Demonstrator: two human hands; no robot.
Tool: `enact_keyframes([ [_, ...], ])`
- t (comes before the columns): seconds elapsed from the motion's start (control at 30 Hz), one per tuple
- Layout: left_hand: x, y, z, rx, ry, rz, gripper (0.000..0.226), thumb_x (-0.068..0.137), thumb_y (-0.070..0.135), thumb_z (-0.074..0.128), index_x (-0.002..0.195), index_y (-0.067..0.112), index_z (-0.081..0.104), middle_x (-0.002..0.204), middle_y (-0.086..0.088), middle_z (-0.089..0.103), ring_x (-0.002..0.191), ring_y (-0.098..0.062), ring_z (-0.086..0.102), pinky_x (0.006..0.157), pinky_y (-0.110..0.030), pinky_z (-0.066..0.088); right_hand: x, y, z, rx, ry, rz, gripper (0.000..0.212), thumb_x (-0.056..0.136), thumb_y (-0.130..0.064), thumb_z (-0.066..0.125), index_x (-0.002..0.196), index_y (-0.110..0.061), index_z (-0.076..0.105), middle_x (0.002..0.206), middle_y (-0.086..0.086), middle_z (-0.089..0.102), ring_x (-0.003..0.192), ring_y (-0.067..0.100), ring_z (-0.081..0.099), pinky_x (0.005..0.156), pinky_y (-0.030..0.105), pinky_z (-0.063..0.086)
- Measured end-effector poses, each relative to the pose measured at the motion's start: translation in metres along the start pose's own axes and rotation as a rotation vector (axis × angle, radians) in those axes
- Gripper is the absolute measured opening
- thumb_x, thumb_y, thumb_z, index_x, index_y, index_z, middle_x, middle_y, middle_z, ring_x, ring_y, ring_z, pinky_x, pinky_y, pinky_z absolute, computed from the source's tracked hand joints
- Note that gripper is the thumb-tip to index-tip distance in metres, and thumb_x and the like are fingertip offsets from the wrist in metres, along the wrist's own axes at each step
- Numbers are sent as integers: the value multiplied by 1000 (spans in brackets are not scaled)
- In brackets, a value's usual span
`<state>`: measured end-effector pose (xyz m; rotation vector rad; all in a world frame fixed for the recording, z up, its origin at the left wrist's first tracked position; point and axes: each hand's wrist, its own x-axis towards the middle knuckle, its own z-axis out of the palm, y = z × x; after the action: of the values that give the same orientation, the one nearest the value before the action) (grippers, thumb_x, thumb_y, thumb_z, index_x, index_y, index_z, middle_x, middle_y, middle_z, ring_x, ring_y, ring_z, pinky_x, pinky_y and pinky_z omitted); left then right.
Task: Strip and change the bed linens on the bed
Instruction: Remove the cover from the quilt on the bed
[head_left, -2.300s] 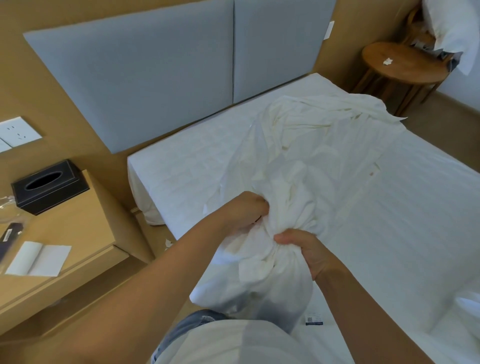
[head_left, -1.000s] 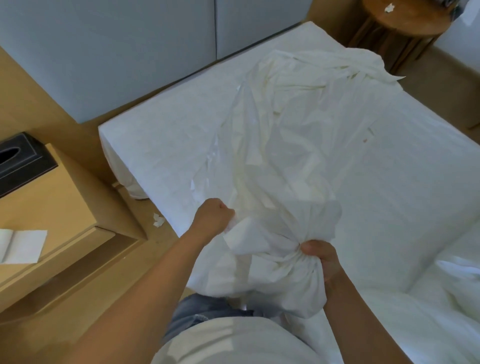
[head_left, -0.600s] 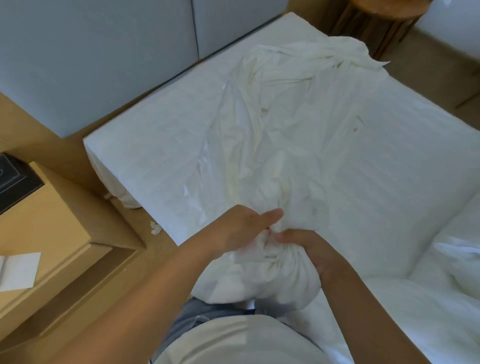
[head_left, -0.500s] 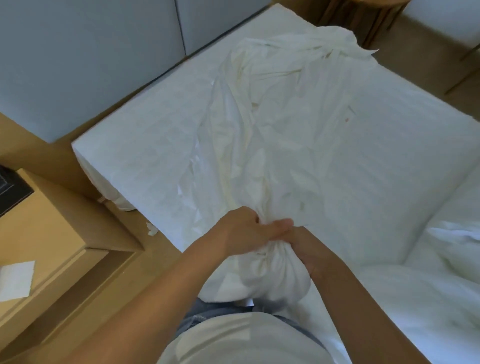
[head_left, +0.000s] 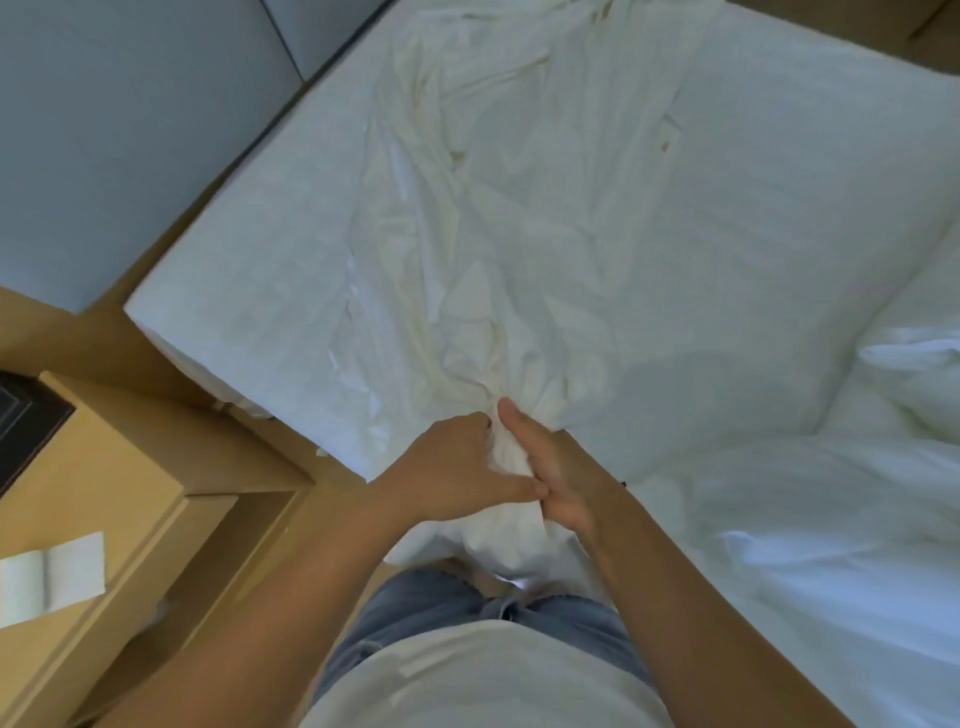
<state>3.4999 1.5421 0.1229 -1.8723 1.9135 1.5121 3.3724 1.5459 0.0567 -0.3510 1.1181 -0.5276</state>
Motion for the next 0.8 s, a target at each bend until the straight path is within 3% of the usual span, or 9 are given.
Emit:
enact_keyframes([
  [0.1,2,2,0,27,27,-37,42,66,50,79,85,23,52,80,9,56,69,-3,52,54,-10,40,3,1,3,22,-90,11,56,84,-54,61,119,-10,55,92,0,61,80,14,60,73,30,50],
  [0.2,7,5,12,-1,164,-90,35,67,33,78,91,21,55,85,7,60,74,-2,57,56,-14,43,6,2,4,31,-193,-2,67,86,-52,60,131,-5,50,95,-2,61,84,13,59,78,30,49],
  [0.43,27,-10,61,3,373,-250,26,75,24,62,97,11,58,81,5,62,72,-9,59,57,-23,45,14,20,-14,-106,-282,10,52,93,-43,52,130,-6,52,114,4,60,89,10,58,90,31,45],
  [0.57,33,-29,81,36,396,-298,24,84,29,52,102,13,53,85,1,63,75,-15,61,60,-25,45,12,46,-23,-283,-263,27,59,92,-53,47,131,-8,52,129,10,56,112,20,53,104,38,36],
  [0.63,34,-39,85,64,375,-335,29,83,28,54,106,10,50,88,-2,63,78,-20,61,62,-28,43,12,55,-38,-305,-211,34,52,89,-53,51,122,-13,58,126,8,58,118,28,53,100,39,41],
  [0.7,33,-48,85,64,380,-376,35,80,22,59,111,9,48,93,-5,62,79,-22,58,65,-30,42,18,65,-67,-398,-54,-7,36,86,-47,57,109,-21,61,114,-3,60,109,21,55,84,27,45],
  [0.73,33,-51,83,52,381,-391,36,79,20,60,111,9,48,94,-6,61,81,-23,57,66,-30,42,23,74,-85,-573,86,-22,34,85,-44,59,109,-20,59,113,-4,58,108,20,53,79,26,42],
  [0.8,33,-55,81,23,360,-408,33,76,19,61,105,10,49,90,-4,59,82,-23,56,66,-30,42,36,97,-119,-1019,345,53,51,83,-44,61,122,-12,49,124,7,48,116,27,46,86,34,41],
])
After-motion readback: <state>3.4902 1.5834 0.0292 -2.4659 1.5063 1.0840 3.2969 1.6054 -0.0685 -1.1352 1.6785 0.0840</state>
